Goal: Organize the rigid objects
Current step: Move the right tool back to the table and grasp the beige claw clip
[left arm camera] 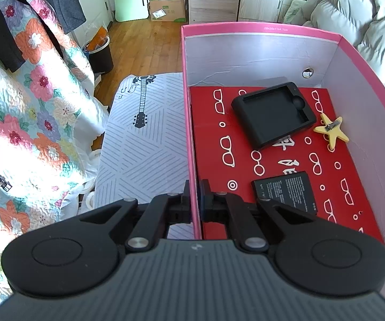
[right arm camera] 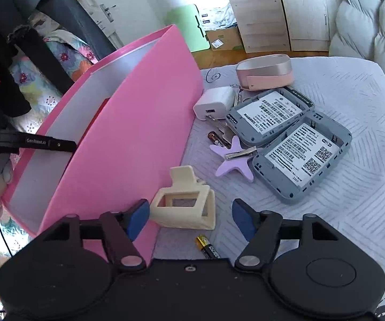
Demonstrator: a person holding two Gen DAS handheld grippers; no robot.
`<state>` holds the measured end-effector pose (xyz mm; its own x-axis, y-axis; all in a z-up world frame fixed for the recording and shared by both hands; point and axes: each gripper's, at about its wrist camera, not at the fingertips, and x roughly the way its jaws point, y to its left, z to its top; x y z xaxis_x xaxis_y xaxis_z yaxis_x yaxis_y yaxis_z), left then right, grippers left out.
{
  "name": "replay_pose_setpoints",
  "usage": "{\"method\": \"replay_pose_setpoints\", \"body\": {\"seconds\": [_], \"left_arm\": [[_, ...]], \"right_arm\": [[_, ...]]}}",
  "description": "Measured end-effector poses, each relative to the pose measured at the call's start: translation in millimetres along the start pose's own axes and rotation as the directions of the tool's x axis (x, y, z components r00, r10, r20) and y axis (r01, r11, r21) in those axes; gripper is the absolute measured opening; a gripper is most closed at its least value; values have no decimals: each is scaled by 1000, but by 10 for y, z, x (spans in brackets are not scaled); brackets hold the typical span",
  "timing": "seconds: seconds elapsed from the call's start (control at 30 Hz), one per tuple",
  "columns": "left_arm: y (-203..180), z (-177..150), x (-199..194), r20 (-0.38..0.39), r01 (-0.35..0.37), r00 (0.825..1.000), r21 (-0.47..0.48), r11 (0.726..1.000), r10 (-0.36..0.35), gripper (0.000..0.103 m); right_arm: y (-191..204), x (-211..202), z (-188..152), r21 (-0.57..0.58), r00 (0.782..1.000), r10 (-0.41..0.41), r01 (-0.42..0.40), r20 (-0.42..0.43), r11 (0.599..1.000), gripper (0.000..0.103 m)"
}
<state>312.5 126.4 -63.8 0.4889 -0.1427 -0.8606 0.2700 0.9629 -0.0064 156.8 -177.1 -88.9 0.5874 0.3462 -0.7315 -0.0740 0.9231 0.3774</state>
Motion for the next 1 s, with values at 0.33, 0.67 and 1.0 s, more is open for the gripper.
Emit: {"method": "replay_pose_setpoints", "body": {"seconds": [0.33,0.67,1.0], "left_arm": [[8,10,3,0,-2,1000,1,1000,2,4],[3,10,4,0,0,1000,0,1000,0,4],[4,9,21,1,3,1000,1,1000,-3,4]], "right_arm": [[18,-157,55,-51,994,-92,95,58,994,9],[-102,-222,68,-8,979,-183,184,89,983,14],[24,-257,-118,1,970,-196,198,145,980,54]]}}
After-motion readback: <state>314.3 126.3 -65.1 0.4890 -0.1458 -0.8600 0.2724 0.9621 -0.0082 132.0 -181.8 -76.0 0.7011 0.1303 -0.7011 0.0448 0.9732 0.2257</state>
